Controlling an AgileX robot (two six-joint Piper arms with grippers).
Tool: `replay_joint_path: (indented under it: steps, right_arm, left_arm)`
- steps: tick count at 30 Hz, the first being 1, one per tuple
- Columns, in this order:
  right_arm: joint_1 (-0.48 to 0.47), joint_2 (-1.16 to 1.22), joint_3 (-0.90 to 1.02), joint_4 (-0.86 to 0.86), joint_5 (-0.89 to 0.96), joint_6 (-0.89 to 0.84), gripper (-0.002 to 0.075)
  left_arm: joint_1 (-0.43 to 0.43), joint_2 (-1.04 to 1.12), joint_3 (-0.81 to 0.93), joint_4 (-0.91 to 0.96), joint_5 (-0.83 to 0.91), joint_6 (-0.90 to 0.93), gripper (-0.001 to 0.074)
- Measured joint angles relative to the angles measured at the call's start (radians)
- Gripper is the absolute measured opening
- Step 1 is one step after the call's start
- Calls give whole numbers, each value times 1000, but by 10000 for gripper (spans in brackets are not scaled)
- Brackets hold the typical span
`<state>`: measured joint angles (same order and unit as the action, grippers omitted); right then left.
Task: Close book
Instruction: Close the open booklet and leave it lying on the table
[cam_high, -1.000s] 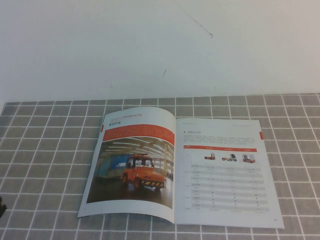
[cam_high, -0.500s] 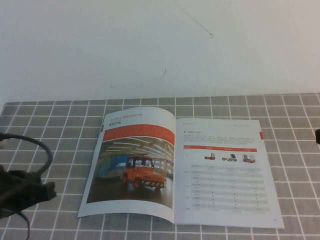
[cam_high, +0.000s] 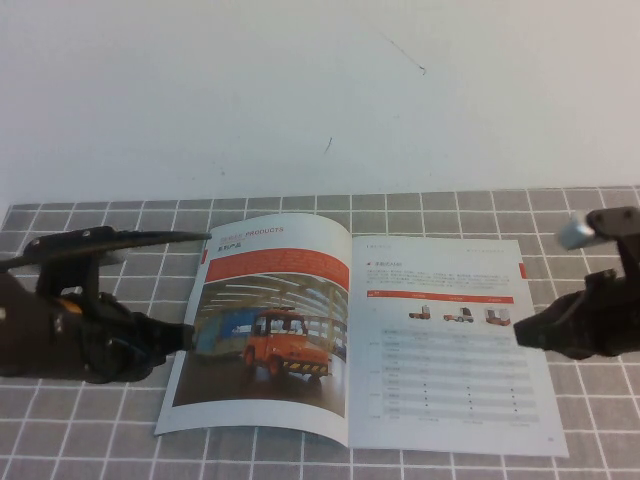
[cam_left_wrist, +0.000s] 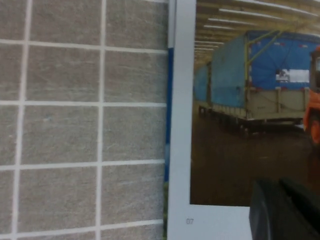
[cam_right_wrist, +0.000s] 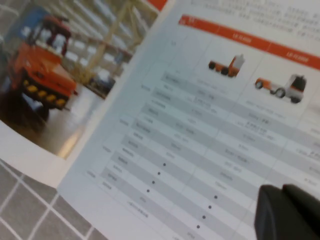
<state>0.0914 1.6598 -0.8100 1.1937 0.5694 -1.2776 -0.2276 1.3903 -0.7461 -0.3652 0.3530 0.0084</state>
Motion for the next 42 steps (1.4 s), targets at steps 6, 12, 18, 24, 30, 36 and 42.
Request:
replay_joint_path:
  steps: [6,12,18,24,30,36,42]
  right_arm:
    - [57,141,0,12,-96,-39,-3]
    - [56,226,-8,26,-116,-49,-3]
    - [56,243,-19,44,-101,-49,-3]
    - [56,245,-19,44,-98,-52,-3]
    - [56,247,-21,46,-96,-52,-3]
    - [56,248,-21,49,-93,-64,-3]
    - [56,251,-21,52,-92,-67,-3]
  left_arm:
    - [-2,104,-129,-112,133,164,-4]
    - [22,189,-188,-122,139,220,-4]
    - [76,313,-190,-130,65,226,-4]
    - [131,392,-190,-135,-24,226,-4]
    - [142,436,-196,-201,-61,226,-3]
    - [142,452,-205,-372,-24,254,-4]
    - [99,465,-208,-556,77,428,-4]
